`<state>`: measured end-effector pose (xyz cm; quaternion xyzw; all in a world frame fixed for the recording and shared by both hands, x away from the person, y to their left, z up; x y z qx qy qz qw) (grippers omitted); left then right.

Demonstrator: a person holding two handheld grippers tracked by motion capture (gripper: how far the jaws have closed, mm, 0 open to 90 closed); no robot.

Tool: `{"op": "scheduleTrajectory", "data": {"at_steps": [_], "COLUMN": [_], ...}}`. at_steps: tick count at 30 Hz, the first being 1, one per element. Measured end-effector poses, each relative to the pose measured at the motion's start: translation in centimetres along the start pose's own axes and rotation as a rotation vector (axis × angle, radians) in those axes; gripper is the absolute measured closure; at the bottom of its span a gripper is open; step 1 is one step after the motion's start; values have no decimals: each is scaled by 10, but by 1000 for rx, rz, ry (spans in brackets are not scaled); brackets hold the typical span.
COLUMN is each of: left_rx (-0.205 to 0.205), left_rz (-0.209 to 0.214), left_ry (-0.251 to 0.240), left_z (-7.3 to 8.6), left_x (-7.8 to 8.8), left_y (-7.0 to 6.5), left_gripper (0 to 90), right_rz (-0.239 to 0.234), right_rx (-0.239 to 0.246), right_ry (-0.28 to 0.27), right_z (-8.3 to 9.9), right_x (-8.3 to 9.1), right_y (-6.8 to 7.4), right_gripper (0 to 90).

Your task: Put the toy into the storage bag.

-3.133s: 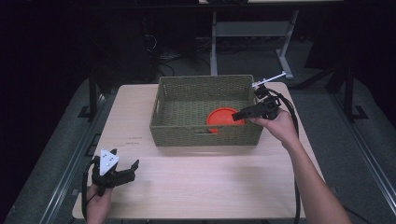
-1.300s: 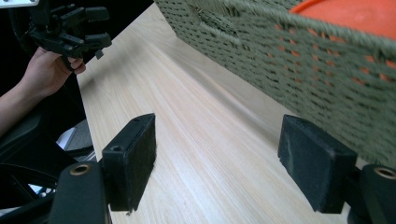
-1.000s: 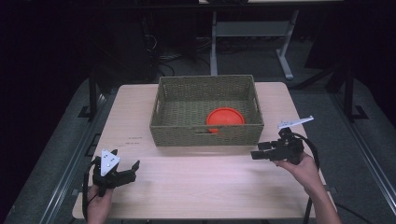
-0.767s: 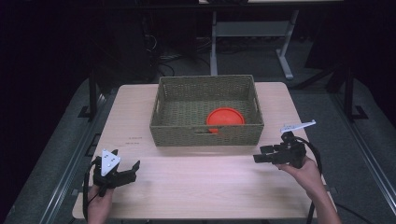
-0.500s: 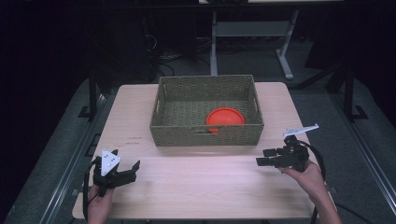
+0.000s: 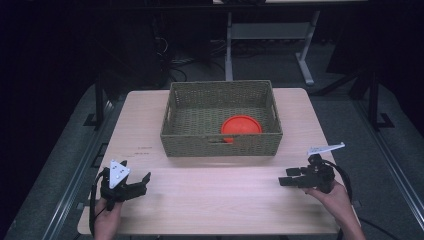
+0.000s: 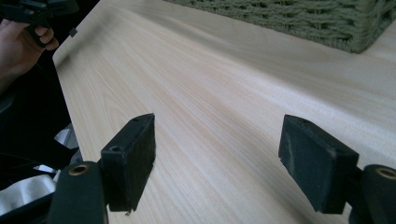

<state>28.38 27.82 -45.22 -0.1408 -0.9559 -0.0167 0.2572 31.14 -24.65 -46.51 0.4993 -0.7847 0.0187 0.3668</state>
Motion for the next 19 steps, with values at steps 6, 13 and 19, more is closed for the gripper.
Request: {"op": "scheduleTrajectory", "data": {"at_steps": [6,13,19], "left_rx": [5,2,3], "left_rz": [2,4,11], "left_ry": [3,9,7], "left_z": [0,1,0], "left_x": [0,-1,-2], "left_y": [0,-1,-1], "left_gripper": [128,129,128], "right_rz": [0,14,23], "right_rx": [3,51,50], "right_ry": [-5,-17,-16], "right_z": [9,20,37], "right_x": [-1,-5,-19], "right_y": [3,17,30], "right_gripper": [269,269,269]}}
Point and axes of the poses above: each handheld gripper's, and its own axes: x roughly backward along the jaws, z roughly out of its underside, y roughly to its left, the point moved 4 cm from there along -x, roughly forward along the jaws, and after that the axes turned 15 degrees about x, right-handed, at the moved point
